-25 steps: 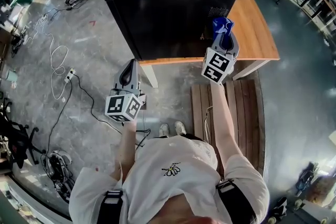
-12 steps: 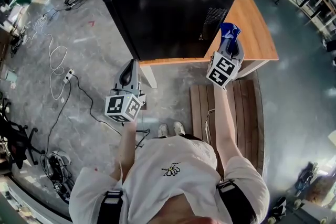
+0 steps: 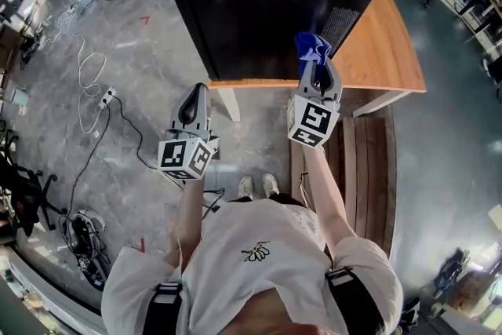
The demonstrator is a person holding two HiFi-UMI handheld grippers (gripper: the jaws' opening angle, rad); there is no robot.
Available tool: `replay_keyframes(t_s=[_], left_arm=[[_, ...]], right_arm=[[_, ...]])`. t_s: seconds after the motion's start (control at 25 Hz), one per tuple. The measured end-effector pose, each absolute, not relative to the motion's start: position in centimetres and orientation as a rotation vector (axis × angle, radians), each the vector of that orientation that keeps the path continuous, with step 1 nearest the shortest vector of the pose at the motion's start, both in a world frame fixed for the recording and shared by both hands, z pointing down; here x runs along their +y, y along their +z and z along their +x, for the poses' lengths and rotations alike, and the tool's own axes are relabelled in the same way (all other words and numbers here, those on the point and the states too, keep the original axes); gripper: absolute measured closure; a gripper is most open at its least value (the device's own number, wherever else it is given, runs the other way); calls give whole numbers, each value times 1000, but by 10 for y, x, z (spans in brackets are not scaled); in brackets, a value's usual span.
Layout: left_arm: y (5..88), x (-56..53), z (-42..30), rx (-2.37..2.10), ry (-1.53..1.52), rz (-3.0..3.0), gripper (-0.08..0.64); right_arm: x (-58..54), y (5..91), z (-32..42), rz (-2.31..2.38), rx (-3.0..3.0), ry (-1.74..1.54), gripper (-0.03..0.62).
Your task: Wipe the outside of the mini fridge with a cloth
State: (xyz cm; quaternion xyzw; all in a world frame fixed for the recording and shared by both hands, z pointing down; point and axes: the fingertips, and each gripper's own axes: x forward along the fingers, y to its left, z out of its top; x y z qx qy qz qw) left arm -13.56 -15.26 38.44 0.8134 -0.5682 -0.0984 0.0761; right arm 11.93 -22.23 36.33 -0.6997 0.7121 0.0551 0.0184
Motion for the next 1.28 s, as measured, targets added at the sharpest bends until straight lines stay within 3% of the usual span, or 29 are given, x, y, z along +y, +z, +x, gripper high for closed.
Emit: replay_keyframes(t_s=[0.36, 0.64, 0.92, 1.28], left_arm=[[397, -145, -180, -1784, -317, 2362, 555], [418, -130, -222, -1867, -292, 2253, 555], [422, -128, -243, -1918, -286, 2213, 555], [416, -146, -213, -1856, -266, 2281, 555]], right_arm=[[-248, 386, -57, -1747, 2533, 46, 531], [-263, 396, -142, -1603, 2682, 82, 531], [-270, 400, -157, -1587, 2723, 144, 529], [-270, 393, -115, -1658, 2690, 224, 529]])
